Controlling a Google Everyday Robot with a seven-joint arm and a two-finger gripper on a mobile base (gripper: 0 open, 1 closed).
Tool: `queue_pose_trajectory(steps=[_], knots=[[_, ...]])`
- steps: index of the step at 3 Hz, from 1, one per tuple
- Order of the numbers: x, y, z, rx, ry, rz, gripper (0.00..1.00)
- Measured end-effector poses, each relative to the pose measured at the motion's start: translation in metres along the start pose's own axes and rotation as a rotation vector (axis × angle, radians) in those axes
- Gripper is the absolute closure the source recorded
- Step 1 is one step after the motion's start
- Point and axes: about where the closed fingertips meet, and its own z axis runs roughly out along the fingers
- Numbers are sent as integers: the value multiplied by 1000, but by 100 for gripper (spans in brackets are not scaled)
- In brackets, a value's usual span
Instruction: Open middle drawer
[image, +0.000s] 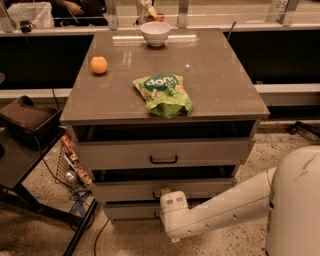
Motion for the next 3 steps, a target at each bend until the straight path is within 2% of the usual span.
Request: queue_pose_trajectory(steps=[2,3], knots=[[-10,4,27,-73,6,-37,3],[-10,10,37,-102,10,-48,25]])
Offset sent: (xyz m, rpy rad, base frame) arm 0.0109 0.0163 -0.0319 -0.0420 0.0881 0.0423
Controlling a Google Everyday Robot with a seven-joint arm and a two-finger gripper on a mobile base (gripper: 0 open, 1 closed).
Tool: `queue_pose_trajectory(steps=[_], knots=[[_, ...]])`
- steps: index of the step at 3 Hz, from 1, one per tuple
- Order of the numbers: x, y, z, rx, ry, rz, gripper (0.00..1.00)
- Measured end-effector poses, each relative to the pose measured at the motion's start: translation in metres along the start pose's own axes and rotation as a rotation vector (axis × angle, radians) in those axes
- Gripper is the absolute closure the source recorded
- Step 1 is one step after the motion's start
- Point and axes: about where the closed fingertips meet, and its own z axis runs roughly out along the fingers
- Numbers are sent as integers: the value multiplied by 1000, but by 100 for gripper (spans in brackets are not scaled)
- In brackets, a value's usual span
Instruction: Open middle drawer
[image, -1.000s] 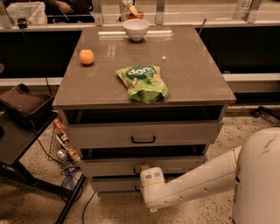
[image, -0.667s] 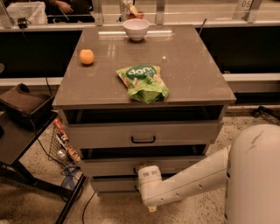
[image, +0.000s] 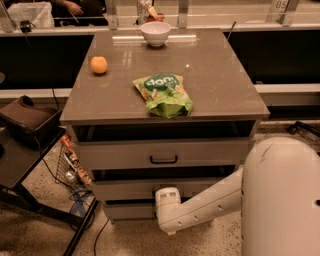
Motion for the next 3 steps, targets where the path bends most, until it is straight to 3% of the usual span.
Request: queue_pose_trajectory(steps=[3], knots=[[1,3,-1,-2,-10,0,95]])
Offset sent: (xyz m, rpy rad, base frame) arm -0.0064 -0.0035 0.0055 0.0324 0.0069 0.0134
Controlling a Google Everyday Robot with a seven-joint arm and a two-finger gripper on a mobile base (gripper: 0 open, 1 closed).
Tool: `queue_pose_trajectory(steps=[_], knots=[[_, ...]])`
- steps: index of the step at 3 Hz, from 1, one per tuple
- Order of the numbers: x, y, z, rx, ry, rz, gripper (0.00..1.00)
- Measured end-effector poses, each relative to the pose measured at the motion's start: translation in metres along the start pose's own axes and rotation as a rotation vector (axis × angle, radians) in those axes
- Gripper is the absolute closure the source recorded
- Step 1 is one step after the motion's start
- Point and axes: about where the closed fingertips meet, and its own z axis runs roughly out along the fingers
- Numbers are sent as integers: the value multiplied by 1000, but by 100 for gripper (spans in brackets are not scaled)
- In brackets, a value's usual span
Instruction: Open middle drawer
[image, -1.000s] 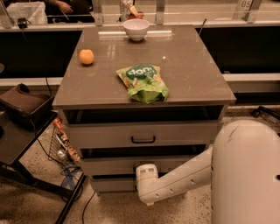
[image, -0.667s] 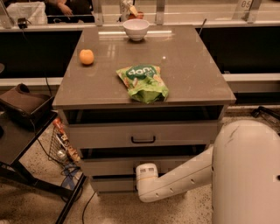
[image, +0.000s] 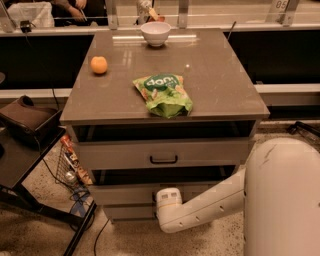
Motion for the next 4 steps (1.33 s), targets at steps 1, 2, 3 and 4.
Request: queue_pose_trajectory(steps=[1,2,3,4], knots=[[11,14,-8,-8,7,18,100],[11,13,-8,-8,7,18,100],[11,13,-8,-8,7,18,100],[11,13,-8,-8,7,18,100]])
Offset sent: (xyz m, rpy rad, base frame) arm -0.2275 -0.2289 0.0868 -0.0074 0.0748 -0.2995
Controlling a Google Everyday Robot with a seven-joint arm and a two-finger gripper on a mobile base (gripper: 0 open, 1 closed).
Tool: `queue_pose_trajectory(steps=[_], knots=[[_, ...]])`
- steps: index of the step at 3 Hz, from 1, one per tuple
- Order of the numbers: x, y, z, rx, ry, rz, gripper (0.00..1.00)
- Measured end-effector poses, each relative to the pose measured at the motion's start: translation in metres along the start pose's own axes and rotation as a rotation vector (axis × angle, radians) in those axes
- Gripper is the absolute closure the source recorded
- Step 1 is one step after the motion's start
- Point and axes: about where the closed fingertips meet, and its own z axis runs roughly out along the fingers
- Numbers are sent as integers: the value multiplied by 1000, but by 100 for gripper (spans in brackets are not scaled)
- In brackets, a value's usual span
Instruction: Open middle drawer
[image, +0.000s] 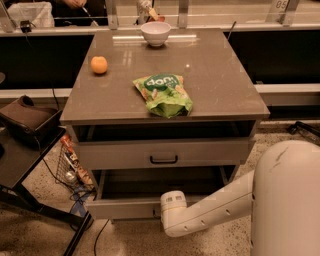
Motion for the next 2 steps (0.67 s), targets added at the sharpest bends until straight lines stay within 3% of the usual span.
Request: queue_pose_trajectory(steps=[1,2], knots=[[12,18,-12,-4,8,25,100],[8,16,-10,-4,8,25,100]])
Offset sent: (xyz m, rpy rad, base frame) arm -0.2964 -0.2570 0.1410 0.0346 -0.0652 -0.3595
